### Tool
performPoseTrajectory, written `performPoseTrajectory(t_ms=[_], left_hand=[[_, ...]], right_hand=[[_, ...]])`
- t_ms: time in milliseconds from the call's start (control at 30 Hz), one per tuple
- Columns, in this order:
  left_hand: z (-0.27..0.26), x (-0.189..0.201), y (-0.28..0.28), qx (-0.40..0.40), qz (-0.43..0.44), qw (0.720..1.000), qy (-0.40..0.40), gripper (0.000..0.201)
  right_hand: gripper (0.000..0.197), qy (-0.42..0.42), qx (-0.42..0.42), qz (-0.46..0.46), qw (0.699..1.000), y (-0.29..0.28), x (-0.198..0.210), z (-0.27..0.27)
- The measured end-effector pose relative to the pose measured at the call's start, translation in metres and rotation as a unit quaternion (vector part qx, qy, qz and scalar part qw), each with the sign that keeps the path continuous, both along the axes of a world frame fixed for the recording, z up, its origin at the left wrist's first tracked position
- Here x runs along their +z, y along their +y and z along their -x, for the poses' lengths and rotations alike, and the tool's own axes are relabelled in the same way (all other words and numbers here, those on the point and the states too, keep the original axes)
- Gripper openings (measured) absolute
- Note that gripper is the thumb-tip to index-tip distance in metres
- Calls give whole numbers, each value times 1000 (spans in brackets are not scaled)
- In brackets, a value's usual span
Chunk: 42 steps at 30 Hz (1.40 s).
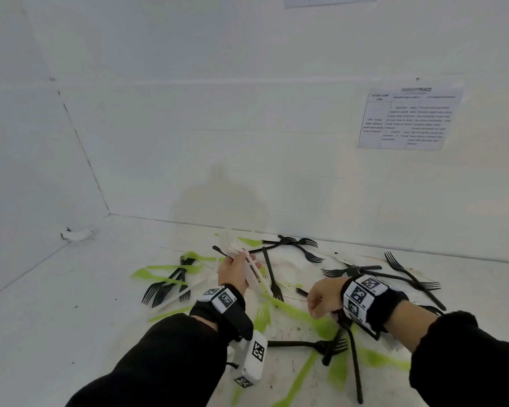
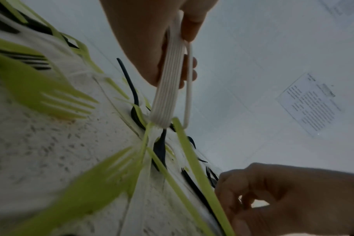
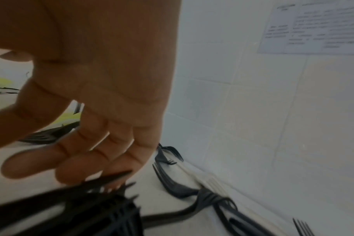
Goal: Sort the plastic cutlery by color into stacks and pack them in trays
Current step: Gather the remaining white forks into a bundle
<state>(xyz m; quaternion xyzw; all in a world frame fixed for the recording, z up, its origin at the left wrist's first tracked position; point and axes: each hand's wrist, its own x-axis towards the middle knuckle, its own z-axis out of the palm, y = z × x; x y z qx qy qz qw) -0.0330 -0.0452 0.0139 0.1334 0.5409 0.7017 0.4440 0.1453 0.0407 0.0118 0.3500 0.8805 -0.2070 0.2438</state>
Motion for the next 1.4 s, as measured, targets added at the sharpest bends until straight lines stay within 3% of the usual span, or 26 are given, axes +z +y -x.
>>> performPoseTrajectory(t_ms=[133,233,333,400,500,733,833,967,1133,1400], left_hand=[[7,-1,0,22,27,999,33,15],[8,-3,0,23,49,997,48,15],[5,-7,-2,-32,92,993,68,13],[0,-12,-4,-73,112,986,97,7],[-2,-23,-5,-115,108,980,122,6],[-2,-37,-1,-120,92,982,114,4],[0,-39,0,-116,91,983,108,6],[1,-40,2,-116,93,984,100,11],[5,-43,5,-109,96,985,97,12],[7,-47,9,-114,92,984,100,8]], right_hand=[[35,-54,-4,-91,994,5,2,16],[31,21,-35,-174,984,11,-4,35],[40,89,-64,-154,982,11,-16,54],[49,89,-74,-131,985,10,-23,64],[43,69,-97,-115,986,14,-24,66],[35,140,-242,-176,944,39,-8,46],[33,178,-284,-154,929,52,-9,46],[31,163,-267,-131,941,58,-22,59],[45,71,-199,-170,962,58,-34,74],[32,114,-213,-156,958,70,-17,63]])
